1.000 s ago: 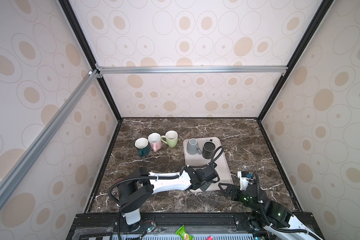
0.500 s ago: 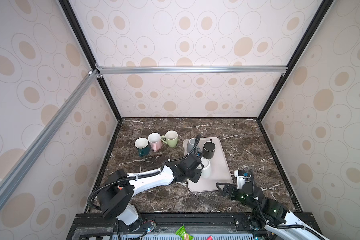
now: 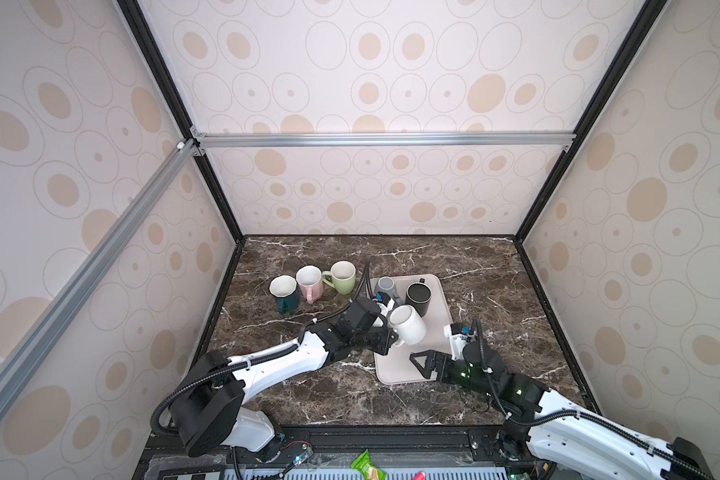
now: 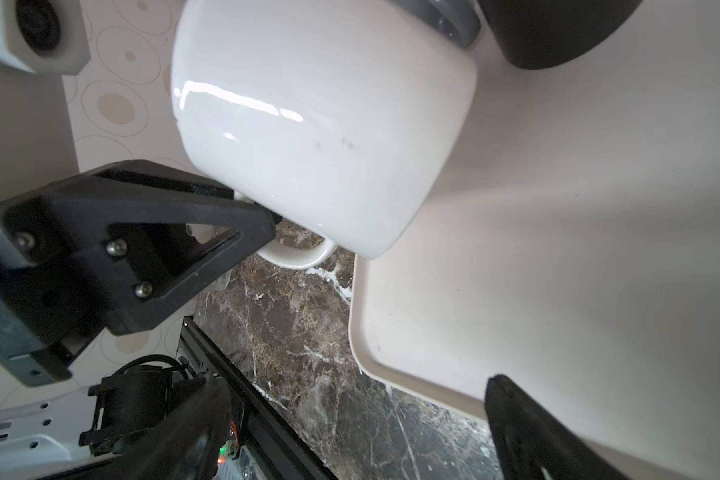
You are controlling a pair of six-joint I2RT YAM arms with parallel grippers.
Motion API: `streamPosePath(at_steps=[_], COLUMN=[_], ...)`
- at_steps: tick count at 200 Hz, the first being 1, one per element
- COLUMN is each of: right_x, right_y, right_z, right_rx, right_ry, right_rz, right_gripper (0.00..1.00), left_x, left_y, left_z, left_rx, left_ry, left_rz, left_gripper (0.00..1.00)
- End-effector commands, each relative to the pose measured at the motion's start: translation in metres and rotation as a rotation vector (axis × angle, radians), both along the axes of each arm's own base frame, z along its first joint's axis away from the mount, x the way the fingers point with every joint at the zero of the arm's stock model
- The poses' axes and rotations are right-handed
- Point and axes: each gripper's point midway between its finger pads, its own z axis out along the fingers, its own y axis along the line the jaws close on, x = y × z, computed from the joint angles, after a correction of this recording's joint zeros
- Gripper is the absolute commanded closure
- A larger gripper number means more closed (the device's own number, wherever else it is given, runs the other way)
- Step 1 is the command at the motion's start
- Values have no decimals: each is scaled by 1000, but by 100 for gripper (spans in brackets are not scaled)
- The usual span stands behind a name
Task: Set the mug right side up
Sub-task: 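Raise the white mug toward the right gripper while the right gripper closes on its body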
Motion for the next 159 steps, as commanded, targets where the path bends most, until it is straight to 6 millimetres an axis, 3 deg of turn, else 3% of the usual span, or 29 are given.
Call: streamPosePath(at_steps=[1,59,107,159], right_x=[9,18,18,11], right_y=[20,49,45,45], right_z=[29,51,65,101], right_rx=[70,206,222,341], right_ry=[-42,-63,-118,-229], right_rz=[35,81,74,111], right_gripper=[2,2,2,11], left_x=[16,26,27,18], left_y=[-1,12,20,22], left_z=[38,56,91,134], left_rx=[-140,-230,-345,-550], left_ry=[-83,-107,-153,-167], left_rz=[23,60,97,66], left_gripper=[100,100,100,100])
